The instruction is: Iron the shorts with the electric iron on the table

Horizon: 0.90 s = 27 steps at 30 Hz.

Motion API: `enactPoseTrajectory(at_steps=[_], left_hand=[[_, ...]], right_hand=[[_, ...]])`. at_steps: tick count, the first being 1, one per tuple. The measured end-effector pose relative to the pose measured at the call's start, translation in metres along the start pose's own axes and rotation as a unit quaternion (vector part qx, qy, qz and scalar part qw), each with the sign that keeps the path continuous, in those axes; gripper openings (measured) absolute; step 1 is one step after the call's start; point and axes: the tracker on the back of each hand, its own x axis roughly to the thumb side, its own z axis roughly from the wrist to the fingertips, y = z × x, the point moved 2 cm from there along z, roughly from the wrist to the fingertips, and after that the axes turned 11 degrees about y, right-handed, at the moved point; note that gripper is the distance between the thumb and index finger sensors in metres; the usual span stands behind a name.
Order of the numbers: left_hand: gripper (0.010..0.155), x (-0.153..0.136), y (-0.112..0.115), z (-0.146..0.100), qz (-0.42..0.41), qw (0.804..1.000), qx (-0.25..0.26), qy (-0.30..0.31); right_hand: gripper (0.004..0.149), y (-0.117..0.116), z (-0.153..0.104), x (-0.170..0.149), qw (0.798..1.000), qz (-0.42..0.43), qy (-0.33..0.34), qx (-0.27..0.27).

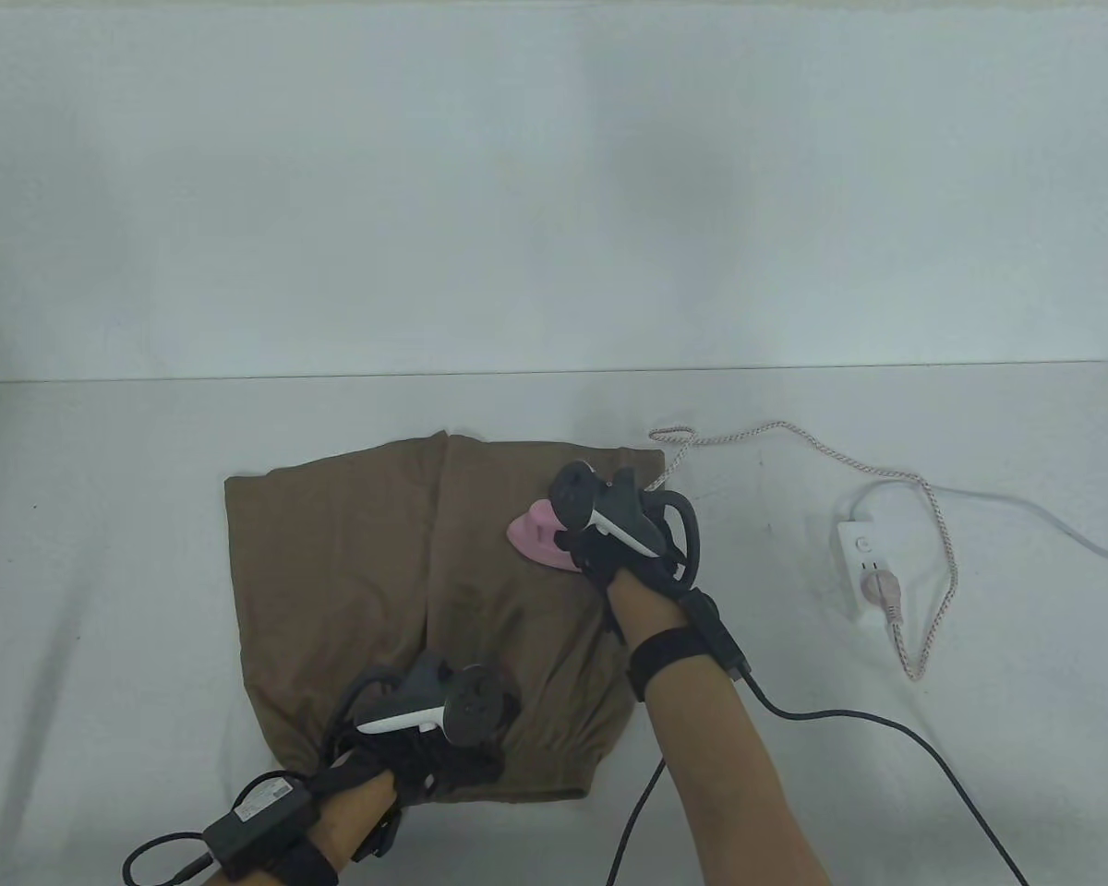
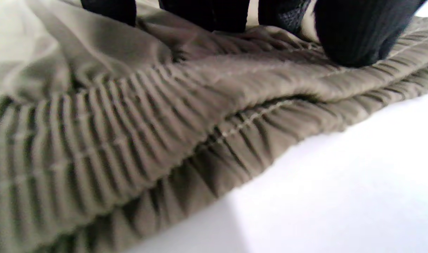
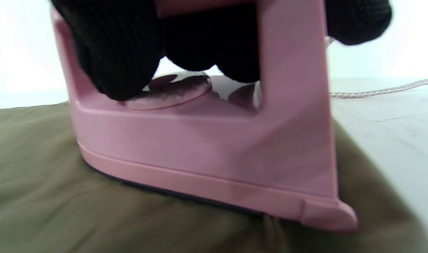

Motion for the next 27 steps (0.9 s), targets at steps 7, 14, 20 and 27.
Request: enactPoseTrajectory(at_steps=[7,14,20,27], left_hand=[[0.075,0.000,0.000,0.000,0.001,1.000,0.000,0.001],[0.075,0.000,0.000,0.000,0.001,1.000,-0.001,0.001],[0.075,0.000,0.000,0.000,0.001,1.000,-0.002,0.001],[0.075,-0.001,0.001,-0.001,-0.002,1.000,0.001,0.005]], right_hand=[[0.061,-0.003,0.013,0.047,0.999,0.013,0.039,0.002],[0.061,-0.010,0.017,0.095,0.997,0.021,0.080,0.009],[0.061,-0.013,-0.001,0.110,0.995,-0.002,0.102,0.009],[0.062,-0.011,-0.014,0.074,0.998,0.002,0.061,0.003]])
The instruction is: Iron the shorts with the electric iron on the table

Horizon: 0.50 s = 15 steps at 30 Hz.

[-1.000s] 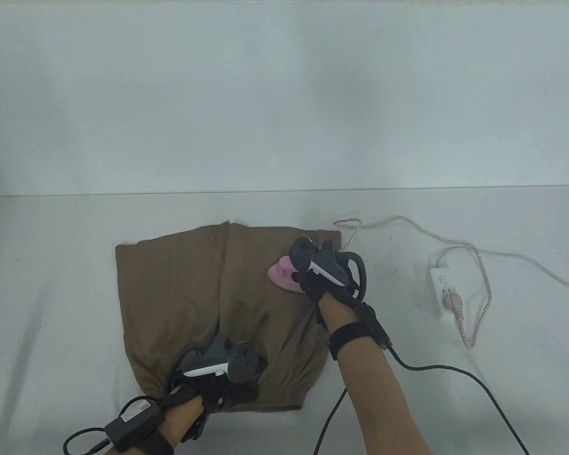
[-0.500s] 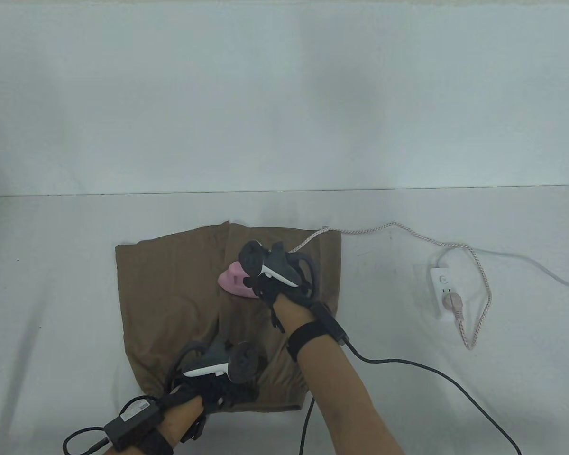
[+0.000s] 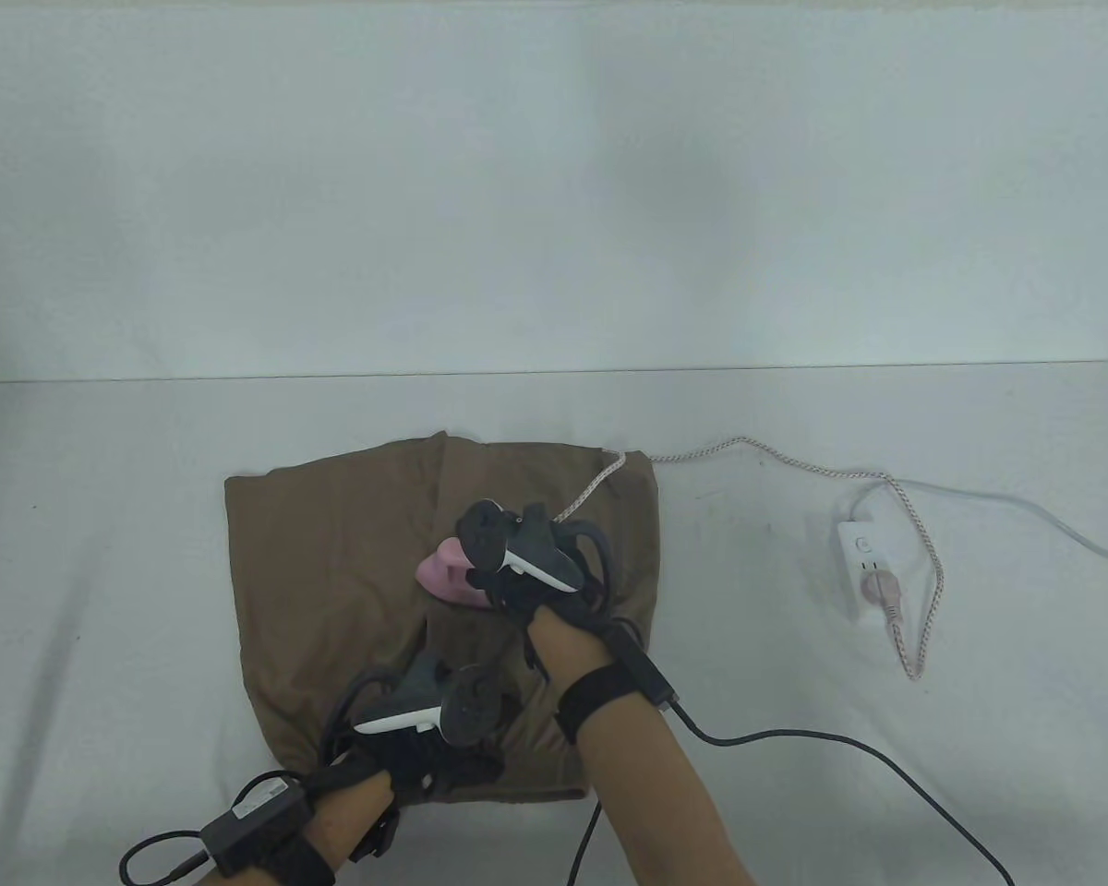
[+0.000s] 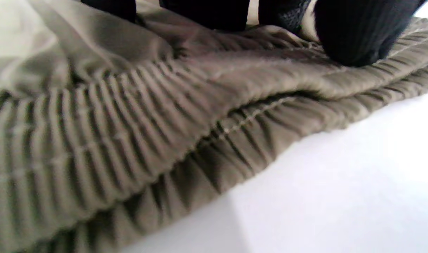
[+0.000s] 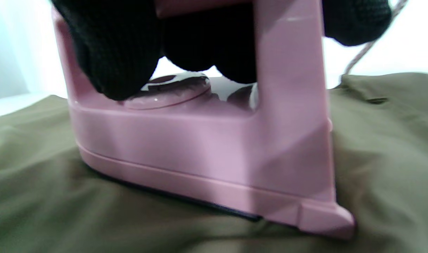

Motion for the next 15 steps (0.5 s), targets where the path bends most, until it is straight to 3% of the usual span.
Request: enactPoseTrajectory(at_steps=[8,15], left_hand=[[0.074,0.000,0.000,0.000,0.003,1.000,-0.001,0.000],[0.074,0.000,0.000,-0.001,0.002,1.000,0.000,0.001]], right_hand=[[0.061,0.006,-0.022,-0.048,0.998,-0.005,-0.058,-0.001],[0.061,0.008,-0.035,-0.069,0.996,0.002,-0.088,-0.003]])
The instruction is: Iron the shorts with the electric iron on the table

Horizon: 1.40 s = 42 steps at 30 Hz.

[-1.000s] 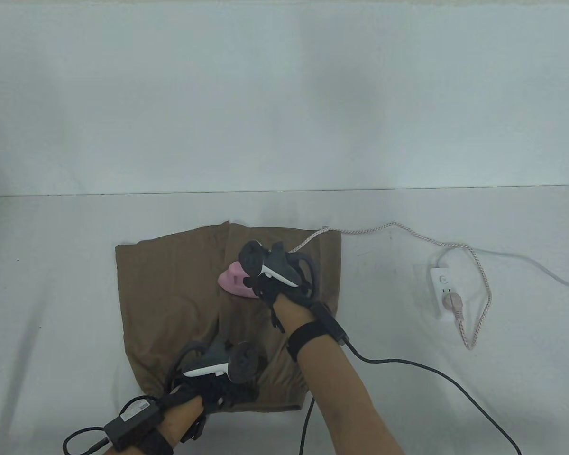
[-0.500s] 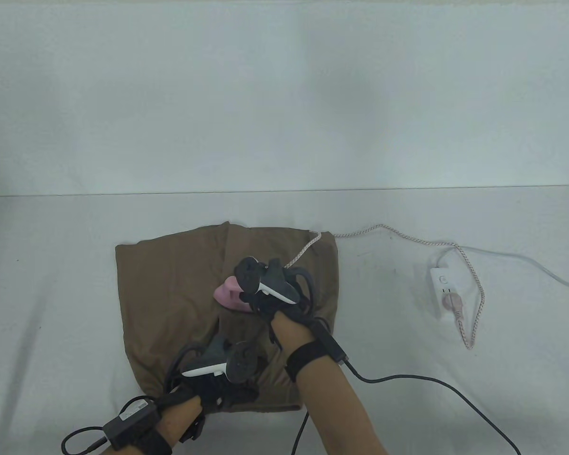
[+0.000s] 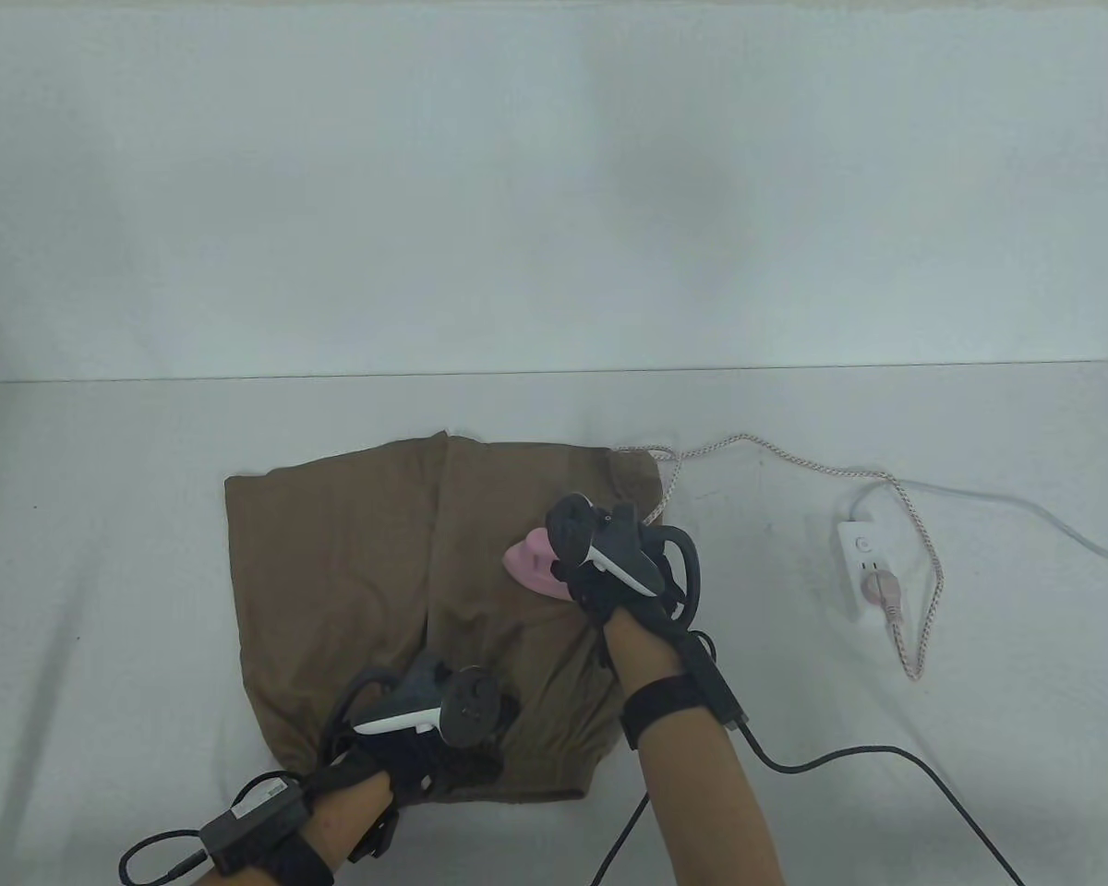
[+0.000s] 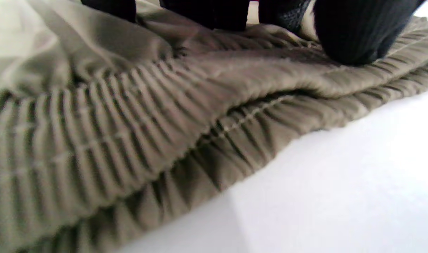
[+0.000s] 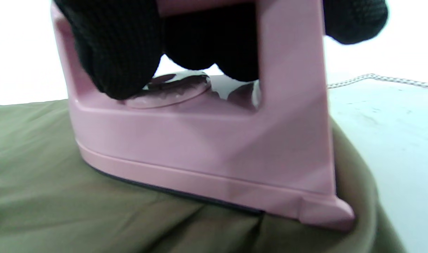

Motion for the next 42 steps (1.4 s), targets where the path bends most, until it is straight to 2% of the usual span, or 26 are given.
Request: enactPoseTrajectory(at_steps=[7,15,30,36,42], left_hand=[[0.074,-0.002,0.001,-0.001,-0.009,1.000,0.001,0.001],[0.074,-0.002,0.001,-0.001,-0.004,1.000,0.001,-0.001],[0.074,0.000,0.001,0.000,0.005,1.000,-0.001,-0.006],[0.074,0.001,0.001,0.000,0.007,1.000,-0.002,-0.008],[0.074,0.001,0.001,0.000,0.007,1.000,-0.002,-0.007]], right_hand=[[0.060,0.000,-0.011,0.013,0.999,-0.027,0.002,-0.023],[0.061,-0.004,0.006,0.028,1.000,0.010,0.009,-0.020],[0.061,-0.014,0.036,0.120,0.993,0.029,0.111,-0.001],[0.061,-0.015,0.038,0.127,0.993,0.021,0.116,0.000],[0.061,-0.013,0.031,0.115,0.994,0.009,0.113,0.004]])
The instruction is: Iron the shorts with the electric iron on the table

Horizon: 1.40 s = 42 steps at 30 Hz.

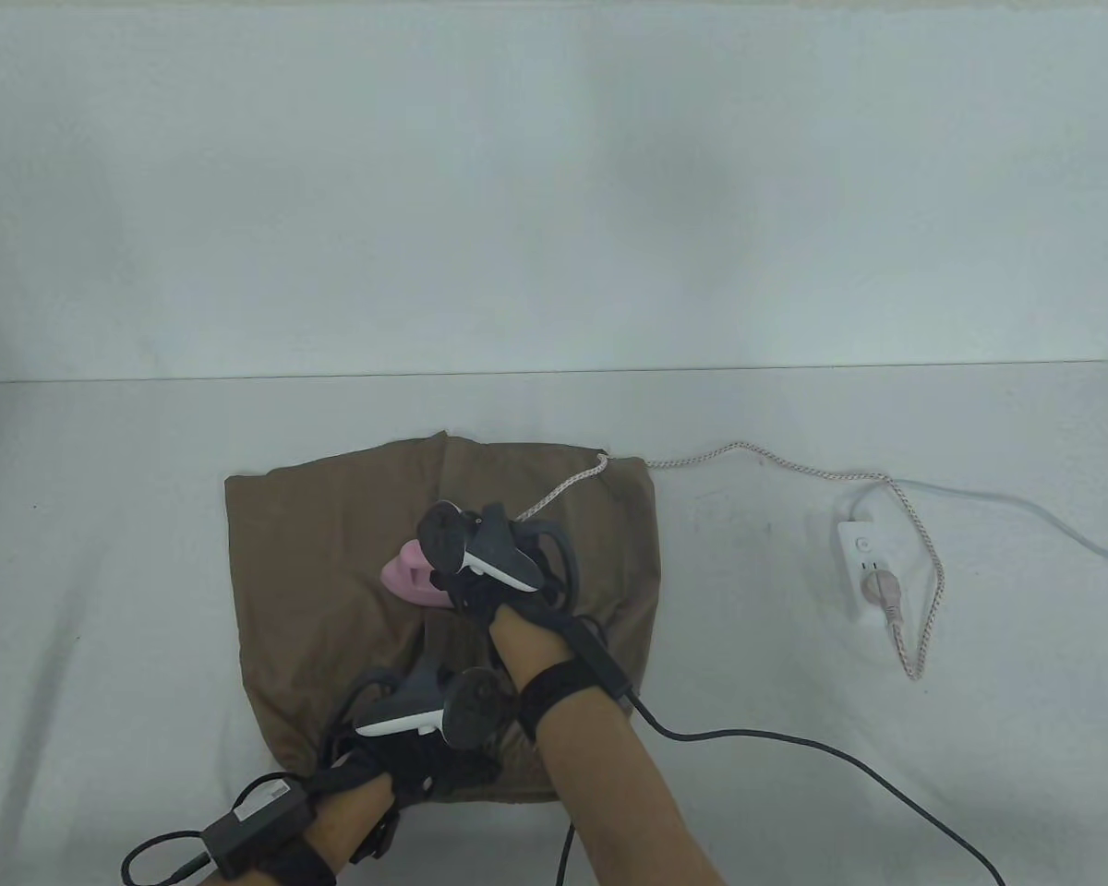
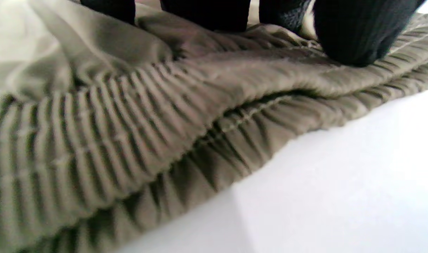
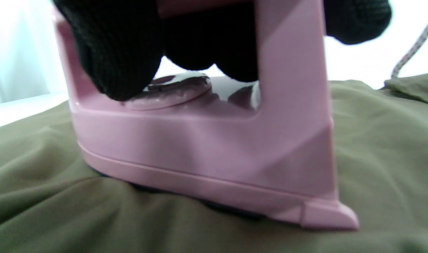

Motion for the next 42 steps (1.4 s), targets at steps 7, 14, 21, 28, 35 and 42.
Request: enactPoseTrajectory(at_steps=[7,14,21,28,35,42], left_hand=[[0.075,0.000,0.000,0.000,-0.002,1.000,0.001,0.001],[0.074,-0.001,0.001,0.000,-0.009,1.000,0.002,0.003],[0.074,-0.002,0.001,-0.001,-0.010,1.000,0.002,0.003],[0.074,-0.001,0.001,0.000,-0.009,1.000,0.000,0.002],[0.074,0.000,-0.001,0.000,0.000,1.000,-0.005,-0.002],[0.074,0.001,-0.001,0.001,0.003,1.000,-0.006,-0.001]], right_hand=[[0.061,0.004,-0.023,-0.028,1.000,-0.006,-0.024,-0.005],[0.061,0.009,-0.053,-0.060,0.998,-0.018,-0.054,-0.003],[0.061,0.013,-0.075,-0.093,0.995,-0.008,-0.096,-0.004],[0.061,0.013,-0.069,-0.094,0.995,0.008,-0.099,0.000],[0.061,0.010,-0.043,-0.074,0.997,0.030,-0.074,0.002],[0.062,0.004,-0.014,-0.033,0.999,0.050,-0.016,0.008]])
